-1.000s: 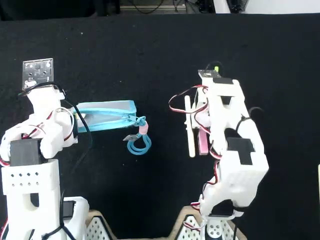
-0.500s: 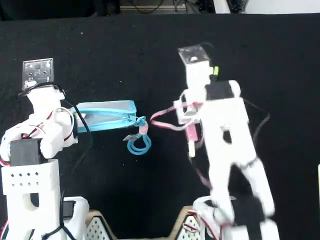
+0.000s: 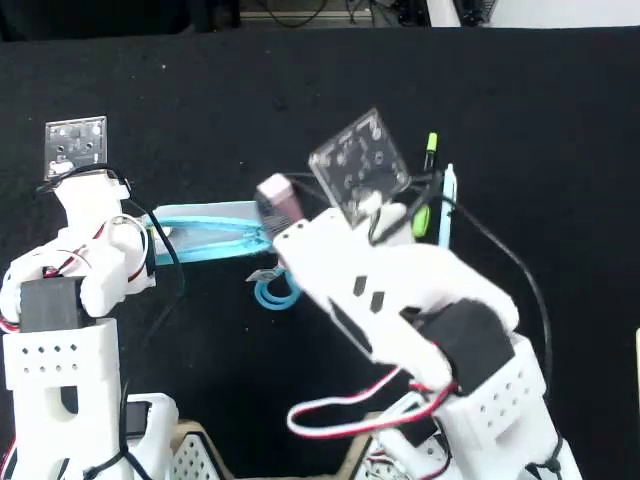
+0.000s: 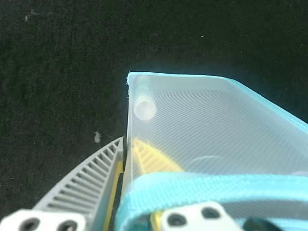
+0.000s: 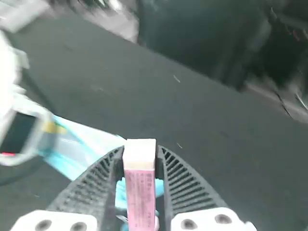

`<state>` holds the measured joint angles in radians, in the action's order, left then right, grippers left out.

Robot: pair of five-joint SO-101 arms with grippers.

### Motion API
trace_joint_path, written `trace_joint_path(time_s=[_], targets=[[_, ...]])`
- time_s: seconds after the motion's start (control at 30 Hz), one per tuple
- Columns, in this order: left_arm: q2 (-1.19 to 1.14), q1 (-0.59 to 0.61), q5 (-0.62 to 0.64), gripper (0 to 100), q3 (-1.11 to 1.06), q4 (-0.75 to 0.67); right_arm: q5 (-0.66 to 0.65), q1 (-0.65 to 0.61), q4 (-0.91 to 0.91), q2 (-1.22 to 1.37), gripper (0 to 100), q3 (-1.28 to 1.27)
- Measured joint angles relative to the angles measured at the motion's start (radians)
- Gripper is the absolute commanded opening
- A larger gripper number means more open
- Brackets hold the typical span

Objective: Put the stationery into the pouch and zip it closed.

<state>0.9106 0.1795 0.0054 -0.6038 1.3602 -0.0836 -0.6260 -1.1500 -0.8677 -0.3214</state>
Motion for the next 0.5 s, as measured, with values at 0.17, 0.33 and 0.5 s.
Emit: trace_joint_path(time_s=[0.17, 0.33, 0.5], targets=[[0.0, 0.0, 0.0, 3, 0.0, 0.0, -0.002, -0.101, 0.114, -0.008, 1.1, -0.068], [0.0, 0.0, 0.0, 3, 0.0, 0.0, -0.002, -0.124, 0.344, -0.008, 1.1, -0.204], [0.0, 0.0, 0.003, 3, 0.0, 0.0, 0.0, -0.13, 0.543, -0.011, 1.1, -0.325]])
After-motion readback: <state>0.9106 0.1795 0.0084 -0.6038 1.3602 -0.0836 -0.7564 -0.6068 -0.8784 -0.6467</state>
